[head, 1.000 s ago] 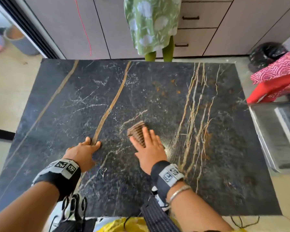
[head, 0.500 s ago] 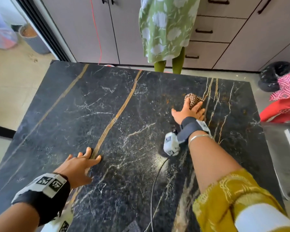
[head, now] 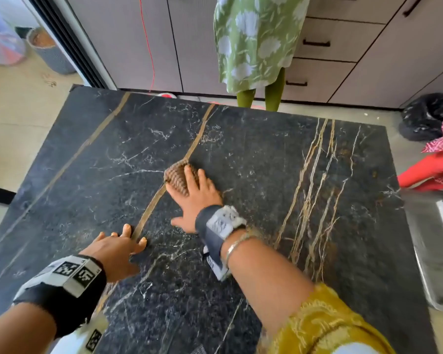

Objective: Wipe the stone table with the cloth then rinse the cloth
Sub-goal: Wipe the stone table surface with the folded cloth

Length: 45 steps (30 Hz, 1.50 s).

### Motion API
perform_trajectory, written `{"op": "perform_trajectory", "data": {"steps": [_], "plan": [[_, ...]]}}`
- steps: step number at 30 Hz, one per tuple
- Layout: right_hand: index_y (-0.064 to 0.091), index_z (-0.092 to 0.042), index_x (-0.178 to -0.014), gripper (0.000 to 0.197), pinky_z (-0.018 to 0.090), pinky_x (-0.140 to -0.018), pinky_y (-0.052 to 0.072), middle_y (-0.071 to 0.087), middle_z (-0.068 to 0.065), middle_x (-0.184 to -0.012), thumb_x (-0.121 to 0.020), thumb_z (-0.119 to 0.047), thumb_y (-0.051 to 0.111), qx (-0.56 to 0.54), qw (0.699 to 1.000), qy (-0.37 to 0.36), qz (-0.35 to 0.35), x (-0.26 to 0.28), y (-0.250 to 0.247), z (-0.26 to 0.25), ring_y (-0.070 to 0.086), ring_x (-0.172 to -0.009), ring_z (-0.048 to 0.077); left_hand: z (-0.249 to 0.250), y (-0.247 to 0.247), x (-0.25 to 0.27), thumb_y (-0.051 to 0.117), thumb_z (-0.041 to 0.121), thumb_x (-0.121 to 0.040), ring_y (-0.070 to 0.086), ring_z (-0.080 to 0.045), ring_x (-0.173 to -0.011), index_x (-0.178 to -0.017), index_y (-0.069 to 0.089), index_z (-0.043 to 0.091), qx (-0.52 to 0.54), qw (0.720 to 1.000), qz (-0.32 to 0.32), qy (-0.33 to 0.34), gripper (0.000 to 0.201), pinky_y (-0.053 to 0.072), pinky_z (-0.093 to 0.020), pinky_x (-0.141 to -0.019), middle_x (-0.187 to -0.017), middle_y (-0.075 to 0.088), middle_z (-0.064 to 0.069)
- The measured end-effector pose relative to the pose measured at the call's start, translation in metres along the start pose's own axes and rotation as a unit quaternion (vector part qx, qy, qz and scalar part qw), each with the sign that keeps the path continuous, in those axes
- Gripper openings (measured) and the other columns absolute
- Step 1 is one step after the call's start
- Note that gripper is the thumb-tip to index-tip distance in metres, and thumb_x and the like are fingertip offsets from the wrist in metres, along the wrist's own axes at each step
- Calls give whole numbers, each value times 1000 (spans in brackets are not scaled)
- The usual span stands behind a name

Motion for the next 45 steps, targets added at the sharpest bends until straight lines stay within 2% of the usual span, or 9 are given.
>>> {"op": "perform_trajectory", "data": {"steps": [5, 9, 14, 19, 22, 26, 32, 38, 45], "plan": [[-5, -51, -142, 69, 54, -115, 1, -28, 4, -154, -94, -43, 43, -49, 997, 59, 5, 44, 24, 31, -13, -143, 38, 12, -4, 3, 48, 52, -85, 55, -26, -109, -128, 46, 33, -7, 999, 48, -21, 47, 36, -39, -101, -131, 36, -8], [-7, -53, -141, 63, 57, -115, 4, -23, 7, -156, -96, -42, 35, -79, 972, 215, 44, 53, 11, 99, -6, -144, 38, 22, 4, -1, 58, 67, -71, 52, -29, -113, -122, 50, 27, -18, 997, 53, -47, 66, 36, -36, -102, -138, 36, -15], [3, -44, -146, 57, 57, -113, 5, -13, 15, -157, -95, -50, 30, -70, 913, 392, 86, 19, -18, 170, 5, -141, 44, 23, 5, -3, 61, 62, -73, 53, -29, -109, -119, 51, 21, -4, 996, 62, -60, 62, 42, -34, -95, -135, 38, -17], [0, -42, -147, 67, 63, -111, 7, -24, 13, -154, -92, -57, 34, -160, 865, 473, 57, -42, -59, 190, -8, -139, 52, 21, 15, -7, 59, 55, -79, 45, -29, -119, -125, 45, 18, 40, 995, 75, -58, 61, 43, -35, -96, -145, 23, -20], [-2, -38, -148, 71, 62, -111, 8, -25, 15, -154, -92, -60, 35, -143, 881, 448, 42, -65, -80, 188, -8, -139, 52, 21, 21, -8, 59, 51, -80, 37, -30, -123, -129, 39, 17, 83, 992, 81, -55, 63, 47, -34, -89, -147, 14, -20], [0, -40, -148, 71, 62, -112, 9, -25, 12, -155, -90, -61, 36, -115, 923, 367, 34, -93, -95, 173, -8, -140, 50, 25, 23, -11, 59, 44, -84, 24, -37, -132, -135, 33, 11, 99, 991, 73, -55, 66, 41, -35, -100, -150, 4, -26], [2, -47, -145, 70, 58, -115, 6, -22, 8, -156, -88, -60, 40, -38, 992, 123, 1, -123, -95, 105, -10, -140, 48, 24, 26, -13, 62, 39, -84, 21, -38, -133, -134, 32, 9, 124, 988, 66, -61, 66, 41, -37, -102, -150, 0, -25], [7, -46, -145, 72, 58, -115, 8, -23, 5, -156, -88, -47, 52, -24, 999, 30, -4, -101, -65, 48, -13, -140, 46, 28, 19, -14, 66, 40, -80, 32, -33, -124, -129, 40, 7, 133, 985, 66, -92, 65, 46, -35, -95, -147, 11, -23], [8, -38, -148, 72, 56, -115, 5, -19, 14, -156, -90, -39, 51, 39, 995, -88, -21, -5, -1, -11, -12, -139, 49, 28, 20, -15, 70, 37, -77, 39, -33, -118, -119, 46, 7, 143, 981, 87, -93, 57, 45, -37, -96, -142, 19, -18]]}}
Point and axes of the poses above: each hand's wrist, its own x-axis away from the middle knuckle, its own y-axis out of the palm, z = x × y, the point moved 1 cm from there along -x, towards the middle knuckle
